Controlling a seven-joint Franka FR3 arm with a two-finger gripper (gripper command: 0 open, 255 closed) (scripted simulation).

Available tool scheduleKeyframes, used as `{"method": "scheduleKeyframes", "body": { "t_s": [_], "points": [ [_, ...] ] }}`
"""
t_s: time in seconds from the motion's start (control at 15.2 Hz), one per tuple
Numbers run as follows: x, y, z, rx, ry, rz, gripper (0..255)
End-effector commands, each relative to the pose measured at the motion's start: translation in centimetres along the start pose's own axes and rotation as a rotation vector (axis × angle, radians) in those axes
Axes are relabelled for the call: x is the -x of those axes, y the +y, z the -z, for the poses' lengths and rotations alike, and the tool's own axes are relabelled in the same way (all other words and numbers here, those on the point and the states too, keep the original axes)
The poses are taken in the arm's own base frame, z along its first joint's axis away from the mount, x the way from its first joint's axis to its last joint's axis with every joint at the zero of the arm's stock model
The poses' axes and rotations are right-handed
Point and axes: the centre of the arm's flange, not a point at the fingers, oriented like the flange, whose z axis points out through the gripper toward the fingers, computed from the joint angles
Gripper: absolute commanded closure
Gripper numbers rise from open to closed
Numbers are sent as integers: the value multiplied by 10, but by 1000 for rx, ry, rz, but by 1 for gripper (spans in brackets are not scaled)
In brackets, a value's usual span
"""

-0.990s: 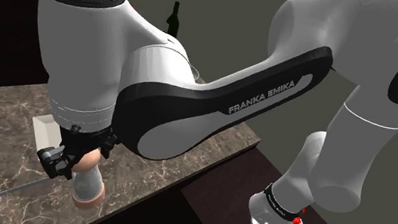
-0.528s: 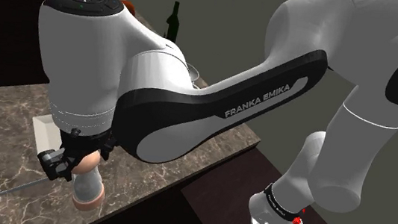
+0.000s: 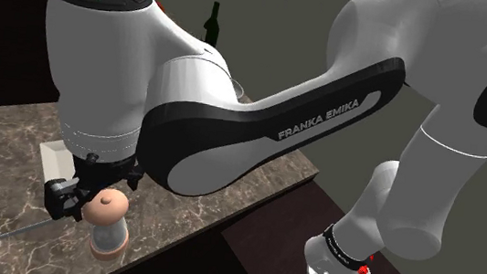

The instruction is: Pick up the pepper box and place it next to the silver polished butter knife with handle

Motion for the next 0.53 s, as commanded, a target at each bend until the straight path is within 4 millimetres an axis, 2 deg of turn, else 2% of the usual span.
{"method": "scheduleKeyframes", "body": {
  "t_s": [0.0,0.13,0.46],
  "points": [
    [0,0,20,0,0,0,0],
    [0,0,44,0,0,0,0],
    [0,0,44,0,0,0,0]
  ]
}}
